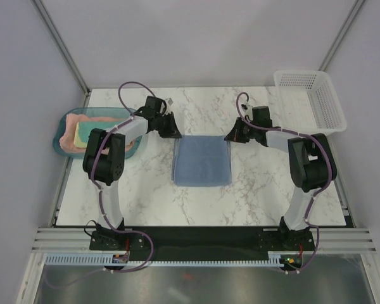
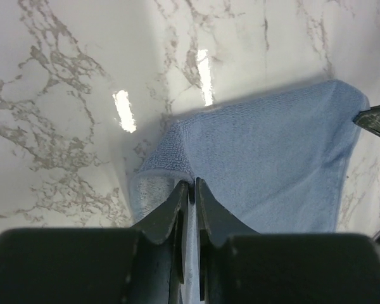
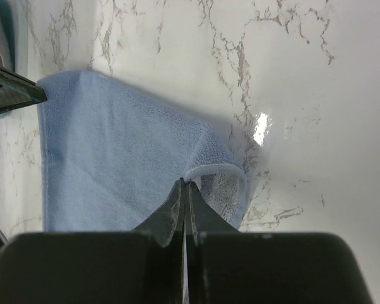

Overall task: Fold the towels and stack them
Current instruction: Fold the towel

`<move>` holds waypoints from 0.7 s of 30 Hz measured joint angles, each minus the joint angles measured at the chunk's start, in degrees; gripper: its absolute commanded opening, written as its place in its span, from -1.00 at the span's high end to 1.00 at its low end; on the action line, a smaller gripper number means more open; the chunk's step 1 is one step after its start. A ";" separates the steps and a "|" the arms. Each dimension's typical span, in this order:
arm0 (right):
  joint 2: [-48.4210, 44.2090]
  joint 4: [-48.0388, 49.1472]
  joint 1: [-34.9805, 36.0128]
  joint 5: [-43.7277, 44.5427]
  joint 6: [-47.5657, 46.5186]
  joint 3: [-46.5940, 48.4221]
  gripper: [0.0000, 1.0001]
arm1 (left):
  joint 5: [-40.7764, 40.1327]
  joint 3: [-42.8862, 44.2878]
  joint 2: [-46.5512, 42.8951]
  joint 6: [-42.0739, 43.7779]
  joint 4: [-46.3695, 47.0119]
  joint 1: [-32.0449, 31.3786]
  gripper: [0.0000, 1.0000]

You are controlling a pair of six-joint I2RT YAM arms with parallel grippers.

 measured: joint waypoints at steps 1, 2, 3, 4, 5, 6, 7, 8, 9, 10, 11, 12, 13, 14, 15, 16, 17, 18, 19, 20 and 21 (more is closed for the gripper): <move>0.48 -0.02 0.00 0.04 -0.02 0.31 1.00 | -0.66 0.35 0.61 0.07 -0.35 0.07 0.80; 1.01 -0.02 0.00 0.09 -0.02 0.72 1.00 | -0.87 0.74 1.25 0.17 -0.61 0.24 0.90; 1.60 -0.02 0.00 0.09 -0.04 1.11 1.00 | -1.01 1.20 1.88 0.26 -0.85 0.42 0.95; 2.32 0.13 0.00 0.11 -0.09 1.70 1.00 | -1.03 1.75 2.60 0.50 -0.90 0.66 0.95; 3.06 0.24 0.00 0.17 -0.20 2.21 1.00 | -1.05 2.29 3.28 0.79 -0.94 0.92 0.95; 3.61 0.66 0.00 0.31 -0.26 2.40 1.00 | -1.03 2.64 3.78 1.03 -0.92 1.03 0.95; 3.82 1.05 0.00 0.79 -0.26 2.27 1.00 | -0.98 2.97 4.20 1.36 -0.96 1.25 0.95; 3.82 1.40 0.00 1.22 -0.26 1.92 1.00 | -0.96 3.13 4.46 1.66 -0.96 1.38 0.96; 3.67 2.34 0.00 1.64 -0.24 1.38 1.00 | -0.96 3.21 4.61 1.88 -0.98 1.51 0.93; 3.65 2.75 0.00 1.88 -0.26 1.16 1.00 | -0.96 3.34 4.76 2.14 -0.98 1.62 0.86; 3.67 3.10 0.00 2.23 -0.26 1.03 1.00 | -0.96 3.61 4.98 2.47 -1.01 1.64 0.79; 3.67 3.23 0.00 2.47 -0.28 0.98 1.00 | -0.96 3.96 5.29 2.69 -1.05 1.64 0.71; 3.67 3.37 -0.02 2.51 -0.31 0.98 1.00 | -0.96 4.37 5.66 2.86 -1.01 1.64 0.70; 3.67 3.54 -0.02 2.51 -0.37 1.01 1.00 | -0.94 4.81 6.03 2.95 -1.03 1.64 0.73; 3.67 3.54 -0.04 2.49 -0.39 1.01 1.00 | -0.92 4.94 6.32 2.97 -0.96 1.64 0.74; 3.67 3.54 -0.07 2.49 -0.39 1.01 1.00 | -0.81 4.94 6.49 3.02 -1.05 1.64 0.75; 3.65 3.54 -0.07 2.49 -0.39 0.98 1.00 | -0.76 4.94 6.58 3.02 -1.11 1.64 0.77; 3.63 3.54 -0.09 2.49 -0.39 1.01 1.00 | -0.79 4.94 6.60 3.04 -1.11 1.64 0.77; 3.63 3.50 -0.09 2.49 -0.42 0.98 1.00 | -0.81 4.94 6.60 3.10 -1.09 1.64 0.78; 3.58 3.45 -0.11 2.49 -0.42 1.01 1.00 | -0.83 4.94 6.60 3.23 -1.01 1.64 0.85; 3.56 3.39 -0.11 2.45 -0.39 1.01 1.00 | -0.83 4.94 6.60 3.34 -1.01 1.64 0.91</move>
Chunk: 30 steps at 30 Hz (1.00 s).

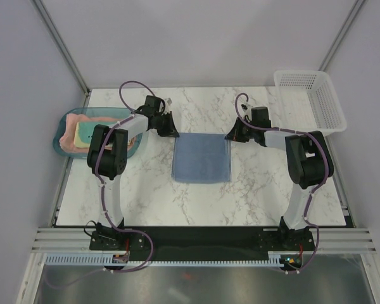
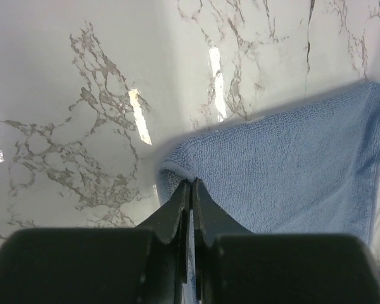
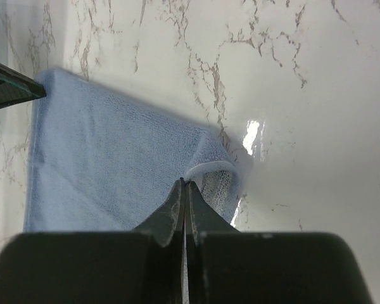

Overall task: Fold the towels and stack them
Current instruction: Fold the towel

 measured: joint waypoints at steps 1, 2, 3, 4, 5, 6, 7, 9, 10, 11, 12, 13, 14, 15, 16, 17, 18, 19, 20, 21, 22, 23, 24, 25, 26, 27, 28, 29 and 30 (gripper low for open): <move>-0.02 -0.02 -0.02 -0.09 0.00 0.00 1.00 | 0.02 0.00 0.00 0.15 -0.02 0.00 0.95; -0.02 -0.07 -0.04 -0.20 0.02 0.00 1.00 | 0.07 0.00 0.00 0.24 -0.02 0.00 0.96; -0.04 -0.24 -0.07 -0.37 0.04 0.00 1.00 | 0.15 0.00 0.00 0.31 -0.02 0.00 0.95; -0.15 -0.52 -0.13 -0.44 0.09 0.00 1.00 | 0.50 0.00 0.00 0.33 -0.02 0.00 0.95; -0.37 -0.94 -0.20 -0.52 0.24 0.00 1.00 | 0.81 0.00 -0.04 0.31 -0.02 0.00 0.95; -0.74 -1.38 -0.24 -0.55 0.46 0.00 1.00 | 1.01 0.00 -0.09 0.31 -0.04 0.00 0.95; -1.22 -1.73 -0.28 -0.59 0.66 -0.02 1.00 | 1.18 0.00 -0.22 0.31 -0.04 0.00 0.95; -2.54 -2.01 -0.42 -0.98 1.33 -0.02 1.00 | 1.27 0.00 -0.70 0.35 -0.04 0.11 0.95; -3.10 -2.01 -0.46 -1.22 1.51 -0.02 1.00 | 1.55 0.00 -0.94 0.39 -0.04 0.15 0.95; -3.78 -1.99 -0.50 -1.44 1.75 -0.02 1.00 | 1.79 0.00 -1.09 0.52 0.00 0.20 0.95; -4.46 -1.97 -0.55 -1.60 2.01 -0.02 1.00 | 1.99 0.00 -1.18 0.57 0.20 0.22 0.95; -4.96 -1.88 -0.59 -1.68 2.16 -0.02 1.00 | 2.19 0.00 -1.22 0.61 0.46 0.26 0.96; -5.29 -1.53 -0.59 -1.81 2.40 -0.02 1.00 | 2.36 -0.04 -1.22 0.66 0.83 0.31 0.96; -5.38 -1.05 -0.63 -1.99 2.56 -0.02 1.00 | 2.67 -0.04 -1.22 0.68 1.36 0.37 0.95; -5.38 -0.70 -0.66 -2.14 2.69 -0.02 1.00 | 2.93 -0.07 -1.22 0.70 1.84 0.39 0.95; -5.29 -0.42 -0.72 -2.36 2.89 -0.02 1.00 | 3.10 -0.04 -1.22 0.72 2.23 0.48 0.95; -5.09 0.28 -0.83 -2.51 3.06 -0.07 1.00 | 3.17 -0.07 -1.22 0.72 2.64 0.57 0.96; -4.74 1.20 -0.98 -2.60 3.28 -0.07 1.00 | 3.17 -0.04 -1.20 0.70 3.19 0.70 0.96; -4.11 2.29 -1.18 -2.69 3.50 -0.07 1.00 | 3.17 -0.04 -1.05 0.70 3.63 0.90 0.96; -3.23 3.39 -1.42 -2.69 3.65 -0.04 1.00 | 3.19 -0.02 -0.76 0.68 4.39 1.20 0.95; -2.16 4.22 -1.68 -2.62 3.69 -0.04 1.00 | 3.19 0.15 -0.28 0.68 4.76 1.57 0.95; -0.96 4.68 -1.92 -2.51 3.85 -0.04 1.00 | 3.19 0.42 0.24 0.68 5.01 1.88 0.96; 0.26 5.09 -2.21 -2.45 3.93 -0.04 1.00 | 3.19 1.03 1.20 0.68 5.01 2.25 0.96; 1.18 5.40 -2.43 -2.36 3.98 -0.04 1.00 | 3.19 1.73 2.29 0.68 5.03 2.58 0.96; 2.21 5.68 -2.54 -2.27 4.04 -0.04 1.00 | 3.19 2.43 3.37 0.68 5.03 2.84 0.96; 3.04 5.90 -2.73 -2.14 4.04 -0.07 1.00 | 3.19 3.06 4.46 0.68 4.98 3.06 0.95; 3.74 6.08 -2.86 -2.03 4.04 -0.07 1.00 | 4.26 3.76 5.27 0.46 5.07 3.23 0.94; 4.28 6.23 -2.97 -1.97 4.04 -0.02 1.00 | 4.50 4.39 5.64 0.48 4.92 3.34 0.85; 4.74 6.32 -2.99 -1.97 4.04 0.02 1.00 | 4.50 5.09 5.92 0.50 4.94 3.37 0.77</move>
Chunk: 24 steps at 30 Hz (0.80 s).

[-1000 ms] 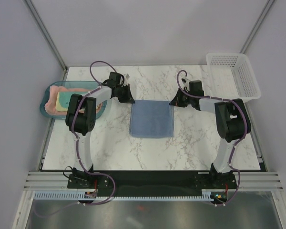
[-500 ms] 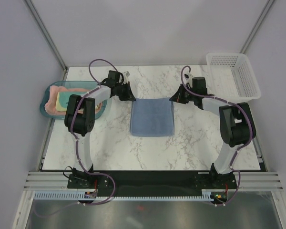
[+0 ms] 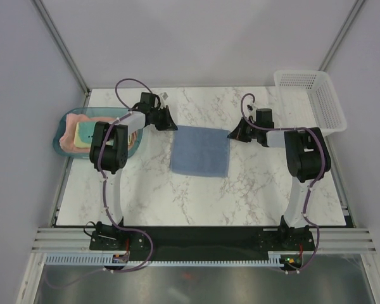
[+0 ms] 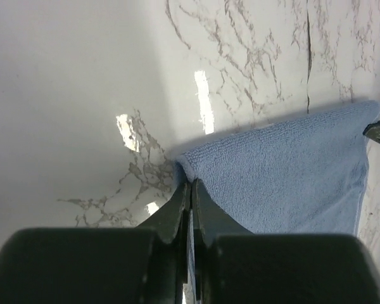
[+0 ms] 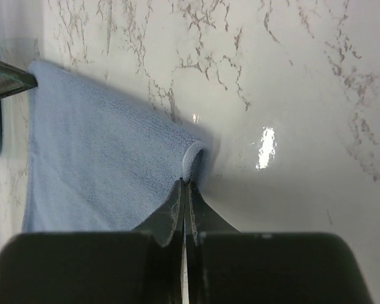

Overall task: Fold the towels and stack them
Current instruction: Fold the towel

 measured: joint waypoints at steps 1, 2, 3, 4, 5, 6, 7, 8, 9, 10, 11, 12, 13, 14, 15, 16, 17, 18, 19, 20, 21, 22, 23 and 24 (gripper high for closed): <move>0.26 0.28 0.00 -0.15 0.11 0.00 0.96 | -0.02 0.59 0.28 0.02 -0.17 0.00 0.68; 0.28 0.33 0.00 -0.17 0.07 0.07 0.86 | -0.07 1.14 0.52 0.09 -0.44 -0.02 0.56; 0.28 0.35 0.00 -0.13 0.04 0.11 0.65 | -0.11 1.64 0.74 0.17 -0.57 -0.02 0.50; 0.28 0.31 0.00 0.07 0.09 0.26 0.55 | -0.22 2.01 0.83 0.17 -0.76 -0.04 0.41; 0.28 0.22 0.00 0.24 0.02 0.37 0.47 | -0.39 2.27 0.85 0.20 -1.05 -0.04 0.18; 0.17 0.04 0.04 0.37 -0.09 0.59 0.37 | -0.50 2.51 0.85 0.42 -1.31 -0.04 0.09; 0.13 -0.20 0.13 0.55 -0.20 0.90 0.34 | -0.55 2.89 0.85 0.44 -1.75 -0.04 0.03; 0.00 -0.44 0.17 0.76 -0.35 1.18 0.32 | -0.72 3.30 0.85 0.44 -2.14 -0.07 -0.02; -0.28 -0.85 0.17 0.90 -0.55 1.31 0.29 | -1.01 3.61 0.85 0.50 -2.29 -0.04 -0.04; -0.63 -1.29 0.15 1.07 -0.63 1.33 0.27 | -1.29 3.82 0.83 0.61 -2.58 -0.04 -0.07; -1.09 -1.77 0.15 1.16 -0.66 1.33 0.25 | -1.53 4.02 0.81 0.68 -2.86 -0.04 -0.08; -1.55 -2.08 0.15 1.27 -0.66 1.33 0.19 | -1.79 4.09 0.76 0.79 -3.30 -0.04 -0.09; -1.95 -2.34 0.15 1.31 -0.63 1.33 0.17 | -2.21 4.09 0.68 0.90 -3.82 -0.04 -0.11; -2.49 -2.82 0.15 1.55 -0.63 1.31 0.14 | -2.54 4.09 0.50 1.03 -4.22 -0.04 -0.14; -3.04 -3.21 0.15 1.77 -0.66 1.31 0.10 | -3.06 3.98 0.11 1.27 -4.72 -0.04 -0.15; -3.63 -3.76 0.15 2.08 -0.68 1.31 0.08 | -3.56 3.48 -0.52 1.42 -5.07 -0.04 -0.16; -4.20 -4.48 0.15 2.36 -0.79 1.31 0.07 | -4.24 2.69 -1.42 1.60 -5.35 -0.04 -0.16; -4.83 -5.22 0.15 2.69 -0.92 1.29 0.06 | -4.68 1.92 -2.45 1.77 -5.86 -0.04 -0.16; -5.44 -5.90 0.15 3.21 -1.09 1.27 0.07 | -5.11 1.44 -3.26 1.92 -6.34 -0.07 -0.16; -5.95 -6.62 0.15 3.56 -1.18 1.27 0.07 | -5.81 0.76 -4.44 1.97 -6.73 -0.07 -0.15; -6.58 -7.72 0.15 3.89 -1.16 1.27 0.14 | -6.03 0.13 -5.68 1.97 -7.28 -0.07 -0.15; -7.17 -8.55 0.15 4.02 -1.09 1.25 0.19 | -6.43 -0.61 -7.15 1.97 -7.78 -0.07 -0.14; -7.67 -9.25 0.15 4.04 -1.09 1.16 0.27 | -6.64 -1.46 -8.46 1.95 -7.98 -0.22 -0.13; -8.41 -9.84 0.17 3.85 -0.98 0.85 0.45 | -7.02 -2.64 -10.36 1.92 -8.33 -0.33 -0.12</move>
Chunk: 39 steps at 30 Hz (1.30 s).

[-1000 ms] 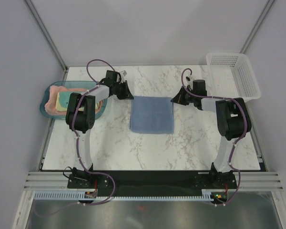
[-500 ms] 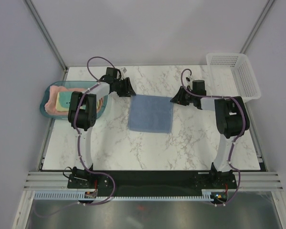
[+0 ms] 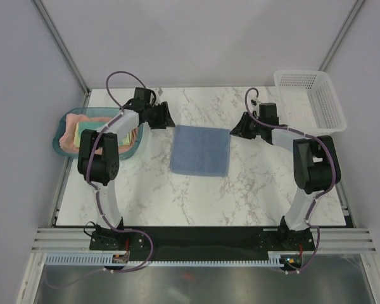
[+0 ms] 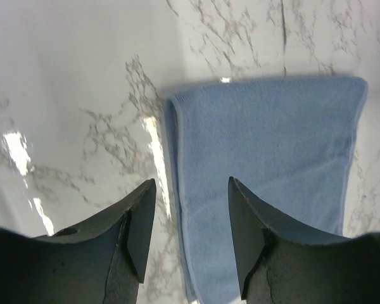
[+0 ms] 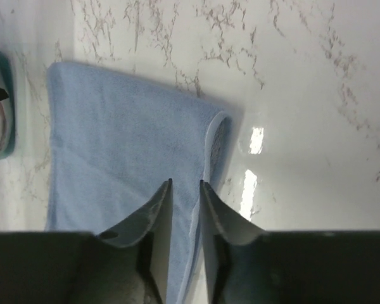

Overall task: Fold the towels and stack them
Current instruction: Fold the towel

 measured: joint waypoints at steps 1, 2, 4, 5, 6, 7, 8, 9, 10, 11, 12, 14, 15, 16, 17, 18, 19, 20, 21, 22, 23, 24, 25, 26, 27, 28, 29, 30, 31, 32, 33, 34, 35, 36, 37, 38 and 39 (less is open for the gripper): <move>-0.94 -0.66 0.11 -0.46 0.35 -0.52 0.52 | -0.15 -1.51 -2.03 -0.11 0.04 -0.11 -0.09; -1.68 -1.14 0.17 -0.87 0.61 -0.96 0.57 | 0.22 -3.41 -4.52 -0.66 0.39 -0.24 -0.07; -3.48 -1.55 0.81 -1.92 1.40 -2.27 0.63 | 2.47 -8.61 -9.77 -2.60 2.47 -0.74 -0.02; -4.28 -1.51 1.38 -2.58 1.86 -3.02 0.62 | 4.00 -11.93 -12.61 -4.09 4.15 -1.11 -0.01; -5.16 -1.42 2.16 -3.39 2.25 -3.98 0.62 | 5.05 -14.60 -14.69 -5.16 5.18 -1.53 -0.01; -5.79 -1.29 2.86 -3.96 2.56 -4.90 0.63 | 6.23 -17.62 -16.87 -6.25 6.32 -2.14 0.00; -6.67 -0.50 3.82 -4.90 2.93 -6.47 0.62 | 7.23 -20.15 -18.47 -7.30 6.97 -2.97 0.01; -7.45 -0.24 4.81 -5.60 3.23 -8.22 0.62 | 7.89 -22.16 -19.34 -8.11 7.56 -3.87 0.01; -8.11 0.04 5.75 -6.32 3.56 -10.08 0.62 | 8.35 -24.04 -19.71 -8.85 8.44 -4.79 0.03; -8.57 0.48 6.71 -7.08 3.96 -12.00 0.62 | 8.66 -25.90 -19.76 -9.42 8.96 -5.57 0.03; -9.05 1.38 7.41 -7.80 4.24 -14.16 0.63 | 8.61 -27.71 -19.76 -9.84 9.27 -6.45 0.03; -9.73 2.38 8.02 -8.83 4.74 -18.10 0.63 | 8.44 -31.23 -19.76 -10.54 9.31 -7.63 0.07; -9.97 2.84 8.00 -9.20 4.92 -20.06 0.63 | 7.98 -32.83 -19.74 -10.86 9.18 -7.96 0.08; -10.08 3.06 7.91 -9.38 5.01 -21.77 0.62 | 7.26 -34.01 -19.74 -11.19 9.01 -8.09 0.09; -10.16 3.39 7.87 -9.53 5.05 -23.28 0.63 | 6.38 -35.15 -19.74 -11.52 9.01 -8.07 0.10; -10.21 3.78 7.74 -10.12 5.38 -24.46 0.63 | 5.11 -36.00 -19.76 -11.87 8.98 -8.00 0.10; -10.54 4.07 7.61 -10.67 5.42 -24.98 0.62 | 3.93 -36.46 -19.76 -12.11 8.87 -7.96 0.10; -11.06 4.26 7.61 -10.75 5.38 -25.31 0.60 | 2.78 -36.87 -19.78 -12.46 8.57 -7.96 0.10; -11.72 4.37 7.61 -10.82 5.29 -25.57 0.59 | 1.81 -36.89 -19.91 -12.81 8.31 -7.96 0.10; -12.41 4.33 7.61 -10.86 5.18 -25.73 0.57 | 0.92 -36.89 -20.20 -12.96 8.20 -7.96 0.10; -13.09 4.13 7.61 -10.88 5.03 -25.73 0.52 | -0.39 -36.89 -20.65 -13.16 7.85 -7.98 0.11; -13.64 4.11 7.61 -10.86 4.92 -25.73 0.48 | -1.64 -36.89 -21.11 -13.31 7.34 -8.00 0.10; -14.34 3.98 7.61 -10.86 4.87 -25.70 0.42 | -2.51 -36.76 -21.44 -13.40 6.84 -7.98 0.08; -14.93 3.56 7.61 -10.86 4.90 -25.55 0.33 | -3.48 -36.48 -21.79 -13.44 6.05 -7.96 0.05; -15.47 2.89 7.61 -10.86 4.85 -25.14 0.28 | -4.04 -35.98 -22.05 -13.49 5.25 -7.91 0.01; -15.87 2.14 7.58 -10.78 4.70 -24.35 0.21 | -4.55 -34.97 -22.25 -13.49 4.22 -7.91 -0.08; -16.09 1.22 7.50 -10.73 4.26 -23.21 0.07 | -4.83 -33.51 -22.29 -13.40 3.23 -7.91 -0.13; -16.09 0.44 7.28 -10.69 3.91 -21.81 0.02 | -4.92 -32.00 -22.29 -13.16 2.69 -7.91 -0.16; -15.85 -0.83 6.91 -10.62 3.08 -19.71 -0.03 | -4.87 -29.16 -22.01 -12.76 1.46 -7.91 -0.16; -15.32 -1.84 6.29 -10.64 2.12 -17.20 -0.17 | -4.76 -26.14 -21.55 -11.91 0.90 -7.91 -0.17; -14.40 -2.21 5.51 -10.67 1.27 -14.43 -0.25 | -4.63 -23.32 -20.79 -11.04 0.57 -7.89 -0.17; -13.53 -2.84 4.90 -10.73 0.35 -12.04 -0.30 | -4.37 -19.28 -19.52 -9.86 -0.02 -7.72 -0.17; -11.87 -3.34 4.00 -10.88 -0.48 -8.74 -0.36 | -4.17 -15.26 -17.86 -8.48 -0.04 -7.58 -0.17; -10.36 -3.54 3.30 -10.91 -1.51 -6.19 -0.39 | -3.78 -11.39 -15.89 -7.04 -0.20 -7.39 -0.20; -9.29 -3.65 2.84 -10.84 -2.29 -4.55 -0.41 | -3.19 -7.69 -13.88 -5.57 -0.55 -7.06 -0.22; -7.74 -4.70 2.19 -10.84 -3.58 -2.38 -0.47 | -2.86 -4.66 -11.82 -4.15 -0.48 -6.69 -0.23; -6.40 -5.46 1.84 -10.88 -4.66 -0.92 -0.52 | -2.36 -2.36 -10.12 -2.99 -0.81 -6.19 -0.24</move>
